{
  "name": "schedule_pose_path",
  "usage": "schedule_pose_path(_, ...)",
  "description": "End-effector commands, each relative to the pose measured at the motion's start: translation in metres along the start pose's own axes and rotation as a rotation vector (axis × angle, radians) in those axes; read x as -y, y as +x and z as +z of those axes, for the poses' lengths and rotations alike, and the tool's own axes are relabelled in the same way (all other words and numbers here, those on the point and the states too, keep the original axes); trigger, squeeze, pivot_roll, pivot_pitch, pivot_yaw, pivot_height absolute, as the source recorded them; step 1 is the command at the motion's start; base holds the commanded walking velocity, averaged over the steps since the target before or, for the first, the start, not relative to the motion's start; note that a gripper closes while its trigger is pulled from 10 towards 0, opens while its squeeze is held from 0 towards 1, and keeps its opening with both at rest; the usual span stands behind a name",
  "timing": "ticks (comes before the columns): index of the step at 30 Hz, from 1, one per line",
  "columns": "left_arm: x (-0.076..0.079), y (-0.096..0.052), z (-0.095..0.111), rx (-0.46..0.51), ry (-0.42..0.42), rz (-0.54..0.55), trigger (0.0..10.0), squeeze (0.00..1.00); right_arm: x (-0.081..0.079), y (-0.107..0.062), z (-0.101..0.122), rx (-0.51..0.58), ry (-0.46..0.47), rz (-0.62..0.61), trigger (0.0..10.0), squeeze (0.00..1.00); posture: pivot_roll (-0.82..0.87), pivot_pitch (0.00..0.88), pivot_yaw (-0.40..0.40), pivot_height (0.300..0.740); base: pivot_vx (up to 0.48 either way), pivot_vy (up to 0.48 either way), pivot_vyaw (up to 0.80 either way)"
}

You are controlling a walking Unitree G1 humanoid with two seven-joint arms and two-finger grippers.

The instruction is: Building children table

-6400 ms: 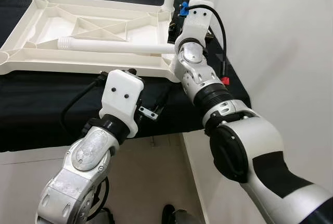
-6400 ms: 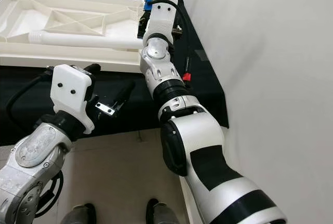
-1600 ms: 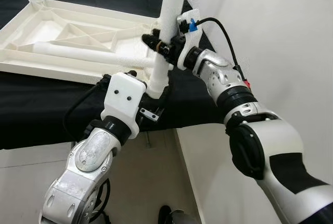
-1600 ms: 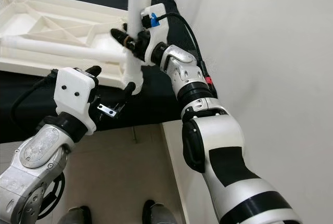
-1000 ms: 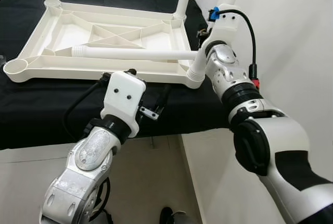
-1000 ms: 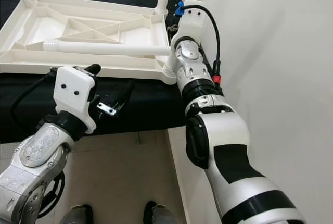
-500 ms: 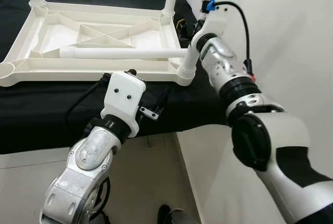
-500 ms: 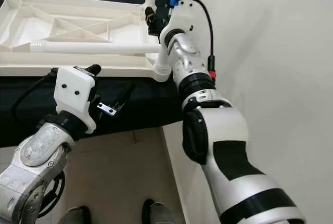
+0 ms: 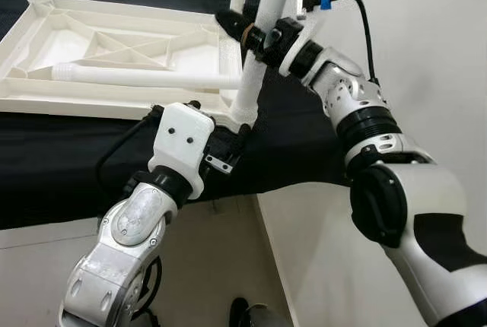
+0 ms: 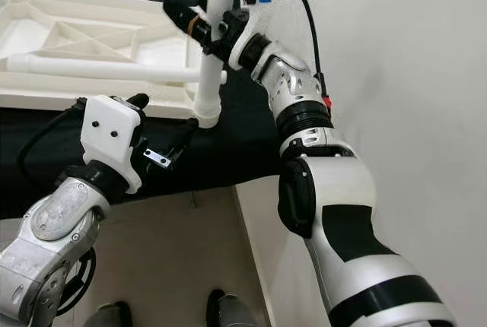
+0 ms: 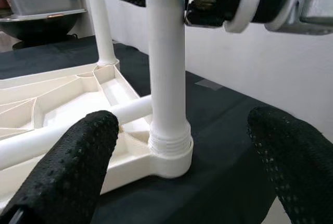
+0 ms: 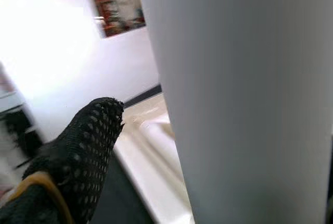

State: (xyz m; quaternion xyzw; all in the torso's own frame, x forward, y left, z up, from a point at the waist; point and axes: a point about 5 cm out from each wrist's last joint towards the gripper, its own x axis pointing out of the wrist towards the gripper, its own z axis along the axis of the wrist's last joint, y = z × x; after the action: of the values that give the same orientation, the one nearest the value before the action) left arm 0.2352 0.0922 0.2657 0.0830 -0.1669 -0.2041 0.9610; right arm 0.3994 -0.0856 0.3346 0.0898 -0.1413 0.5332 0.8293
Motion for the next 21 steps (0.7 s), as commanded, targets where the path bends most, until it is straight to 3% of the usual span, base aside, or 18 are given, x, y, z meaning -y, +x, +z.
schedule_pose_path(1,0.002,-0.002,0.0,0.0,0.003,-0.006,10.0,0.0,-0.011,0.002,-0.009,-0.032,0.007,0.152,10.0,1.0,0.08,0.189,-0.175,0.74,0.0,0.0,0.0)
schedule_pose_path(4,0.002,-0.002,0.0,-0.002,0.003,-0.004,10.0,0.0,-0.018,0.002,-0.009,-0.01,0.035,0.287,10.0,1.0,0.08,0.188,-0.176,0.74,0.0,0.0,0.0)
schedule_pose_path(9,0.002,-0.002,0.0,-0.002,0.002,-0.004,10.0,0.0,-0.02,0.003,-0.009,-0.009,0.026,0.292,10.0,1.0,0.08,0.185,-0.176,0.74,0.0,0.0,0.0)
schedule_pose_path(10,0.002,-0.002,0.0,-0.002,0.002,-0.004,10.0,0.0,-0.019,0.005,-0.011,-0.026,0.018,0.272,10.0,0.0,0.08,0.185,-0.176,0.74,0.0,0.0,0.0)
schedule_pose_path(12,0.002,-0.002,-0.001,-0.003,0.002,-0.004,10.0,0.0,-0.017,0.006,-0.014,-0.051,0.0,0.226,10.0,0.0,0.07,0.183,-0.174,0.74,0.0,0.0,0.0)
schedule_pose_path(13,0.002,-0.002,-0.001,-0.003,0.002,-0.004,10.0,0.0,-0.015,0.008,-0.018,-0.075,-0.001,0.17,0.0,0.0,0.07,0.181,-0.175,0.74,0.0,0.0,0.0)
schedule_pose_path(21,0.002,-0.002,-0.002,-0.004,0.002,-0.005,10.0,0.0,-0.002,0.007,-0.025,-0.117,-0.058,-0.082,0.0,0.0,0.08,0.173,-0.174,0.74,0.0,0.0,0.0)
